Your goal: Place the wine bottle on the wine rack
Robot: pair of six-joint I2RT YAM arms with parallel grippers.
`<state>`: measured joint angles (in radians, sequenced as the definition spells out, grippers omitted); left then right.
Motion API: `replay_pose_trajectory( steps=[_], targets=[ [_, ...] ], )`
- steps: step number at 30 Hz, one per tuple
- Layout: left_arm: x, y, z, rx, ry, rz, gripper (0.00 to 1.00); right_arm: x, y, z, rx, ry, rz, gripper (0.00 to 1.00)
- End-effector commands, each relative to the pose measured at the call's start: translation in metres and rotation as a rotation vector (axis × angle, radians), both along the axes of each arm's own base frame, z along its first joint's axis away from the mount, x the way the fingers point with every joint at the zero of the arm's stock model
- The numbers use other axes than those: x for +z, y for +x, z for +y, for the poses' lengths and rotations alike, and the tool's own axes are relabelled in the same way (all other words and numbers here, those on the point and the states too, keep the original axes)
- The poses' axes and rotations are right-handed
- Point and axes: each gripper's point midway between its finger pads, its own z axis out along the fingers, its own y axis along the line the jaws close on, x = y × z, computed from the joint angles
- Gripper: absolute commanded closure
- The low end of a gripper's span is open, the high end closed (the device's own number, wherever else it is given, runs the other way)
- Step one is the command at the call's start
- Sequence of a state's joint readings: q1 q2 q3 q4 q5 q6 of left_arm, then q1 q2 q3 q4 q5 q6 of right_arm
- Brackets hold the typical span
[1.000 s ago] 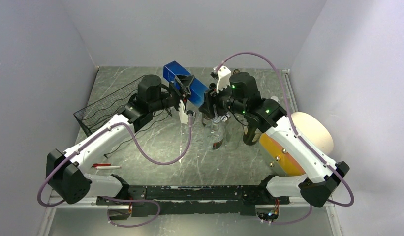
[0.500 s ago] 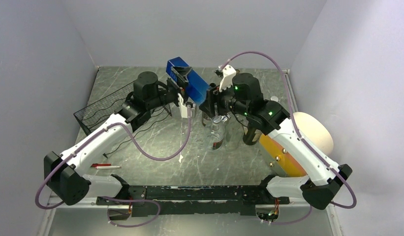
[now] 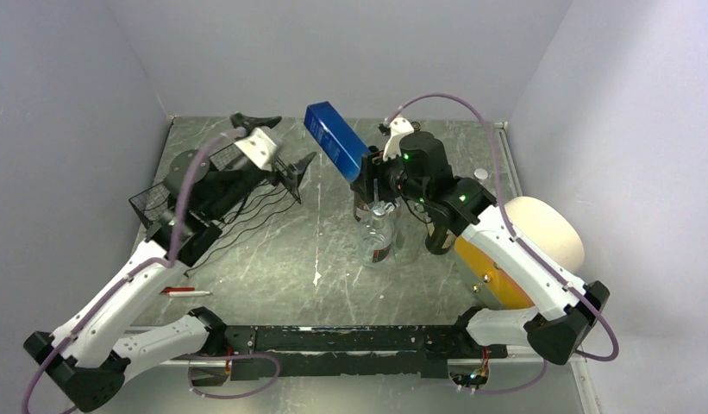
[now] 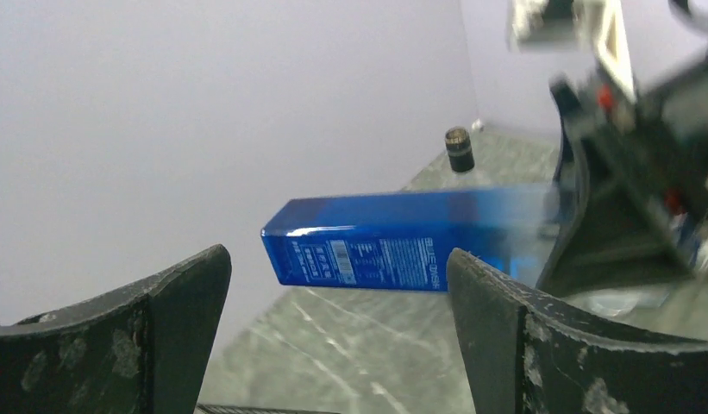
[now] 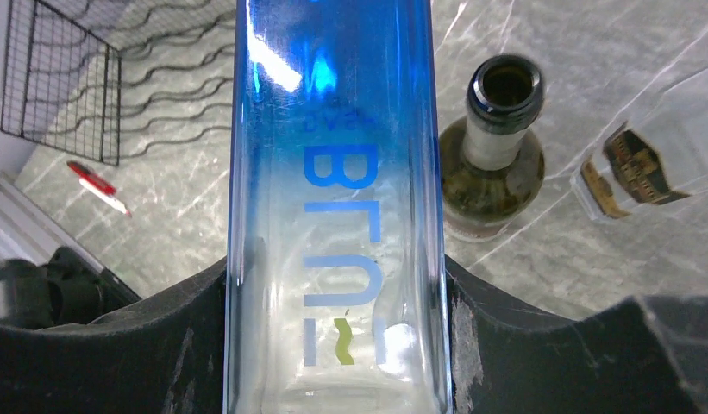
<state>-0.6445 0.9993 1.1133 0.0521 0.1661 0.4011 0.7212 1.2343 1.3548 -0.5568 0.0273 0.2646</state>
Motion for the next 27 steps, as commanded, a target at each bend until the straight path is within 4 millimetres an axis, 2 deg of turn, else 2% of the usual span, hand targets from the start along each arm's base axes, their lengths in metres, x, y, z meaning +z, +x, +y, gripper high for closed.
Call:
replay_pose_trajectory(
  steps=[1,7,10,17,21,27],
  targets=[
    [0.004,-0.007,0.026,0.128,-0.353,0.343,0.01,0.048,-0.001,0.027,0.121,0.148,-0.141,1.0],
    [0.007,-0.038,0.041,0.12,-0.391,0.469,0.01,0.014,-0.031,0.065,0.348,0.144,-0.049,1.0],
    [0.005,-0.051,0.047,0.119,-0.39,0.526,0.01,-0.003,-0.052,0.085,0.463,0.102,-0.043,1.0],
    [0.021,-0.061,0.063,0.149,-0.42,0.501,0.01,-0.039,-0.107,0.118,0.692,0.051,-0.054,1.0],
    [0.016,-0.057,0.065,0.175,-0.406,0.506,0.01,-0.067,-0.115,0.131,0.678,0.037,-0.011,1.0],
    [0.002,-0.046,0.059,0.2,-0.373,0.531,0.01,-0.121,-0.107,0.148,0.568,-0.059,0.041,1.0]
  ],
)
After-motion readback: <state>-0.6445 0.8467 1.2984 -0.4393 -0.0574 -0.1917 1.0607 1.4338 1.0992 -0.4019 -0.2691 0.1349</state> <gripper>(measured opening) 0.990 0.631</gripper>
